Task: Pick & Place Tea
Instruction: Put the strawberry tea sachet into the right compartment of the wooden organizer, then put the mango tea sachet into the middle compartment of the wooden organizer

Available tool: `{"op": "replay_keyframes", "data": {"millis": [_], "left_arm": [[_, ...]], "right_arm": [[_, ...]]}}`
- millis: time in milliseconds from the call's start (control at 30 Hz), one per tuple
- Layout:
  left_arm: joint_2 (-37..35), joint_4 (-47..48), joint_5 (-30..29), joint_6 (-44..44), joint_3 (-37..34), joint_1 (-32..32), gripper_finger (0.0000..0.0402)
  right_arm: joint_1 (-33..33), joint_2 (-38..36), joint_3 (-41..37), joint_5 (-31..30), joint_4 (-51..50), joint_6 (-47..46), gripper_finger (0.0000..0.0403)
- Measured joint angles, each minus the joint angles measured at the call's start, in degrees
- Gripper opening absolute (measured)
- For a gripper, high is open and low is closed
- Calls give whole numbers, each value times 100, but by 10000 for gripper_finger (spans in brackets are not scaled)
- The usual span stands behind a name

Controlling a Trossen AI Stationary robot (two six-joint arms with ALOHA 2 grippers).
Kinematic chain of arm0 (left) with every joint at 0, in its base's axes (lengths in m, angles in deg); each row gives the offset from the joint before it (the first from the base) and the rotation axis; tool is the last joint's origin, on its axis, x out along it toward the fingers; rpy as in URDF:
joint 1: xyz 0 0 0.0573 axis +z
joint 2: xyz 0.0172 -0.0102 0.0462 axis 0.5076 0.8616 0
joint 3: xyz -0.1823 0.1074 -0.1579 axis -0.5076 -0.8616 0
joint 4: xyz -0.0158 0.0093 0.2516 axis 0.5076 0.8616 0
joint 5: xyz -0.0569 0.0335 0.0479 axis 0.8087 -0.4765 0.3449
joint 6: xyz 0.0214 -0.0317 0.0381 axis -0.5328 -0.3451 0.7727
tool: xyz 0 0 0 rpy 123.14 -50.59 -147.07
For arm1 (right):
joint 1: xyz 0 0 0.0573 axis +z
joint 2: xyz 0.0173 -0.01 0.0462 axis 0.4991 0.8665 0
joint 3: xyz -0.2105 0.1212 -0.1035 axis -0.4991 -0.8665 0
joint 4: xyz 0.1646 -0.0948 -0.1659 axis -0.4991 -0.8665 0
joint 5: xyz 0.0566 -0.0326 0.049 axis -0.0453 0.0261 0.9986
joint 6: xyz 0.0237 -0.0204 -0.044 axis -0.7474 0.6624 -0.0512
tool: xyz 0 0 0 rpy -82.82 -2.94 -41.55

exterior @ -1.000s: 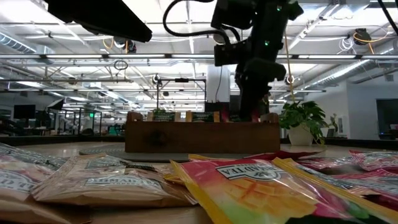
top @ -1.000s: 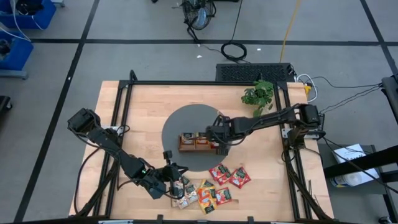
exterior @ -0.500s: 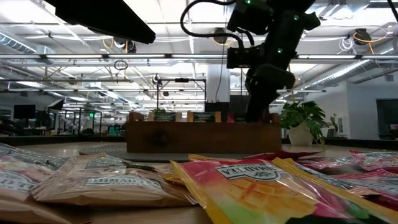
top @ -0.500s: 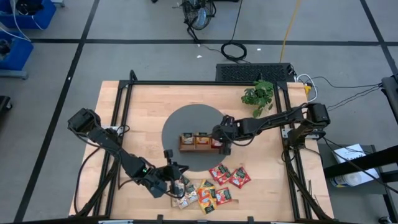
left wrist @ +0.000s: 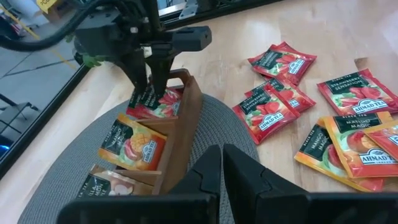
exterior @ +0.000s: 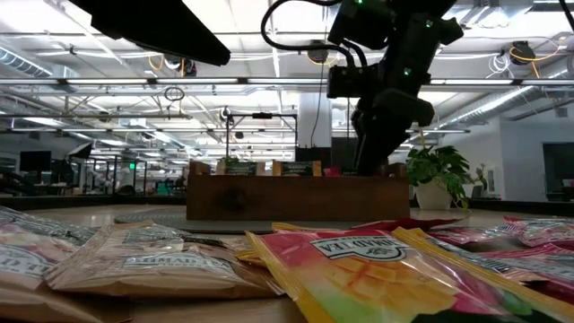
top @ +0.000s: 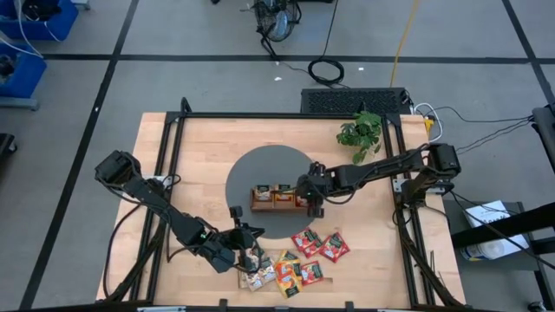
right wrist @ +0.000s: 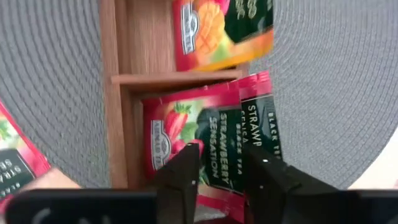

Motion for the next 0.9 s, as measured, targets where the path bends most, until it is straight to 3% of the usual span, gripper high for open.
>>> {"op": "replay_keyframes", "data": {"millis": [233, 533, 700, 900], "left_arm": [[0, 5, 0, -4, -1, -1, 26], [0, 6, -4, -35, -1, 5, 26], [0, 6, -4, -143, -1, 6, 26], [4, -38, -7, -387, 0, 108, 26]], "right_arm": [[-2, -532, 0, -33, 82, -137, 161], [347, -1685, -310, -58, 182, -123, 158], [1240, -2324, -1587, -486, 2185, 11, 122], [2064, -2566, -3190, -601, 5051, 789, 40]]}}
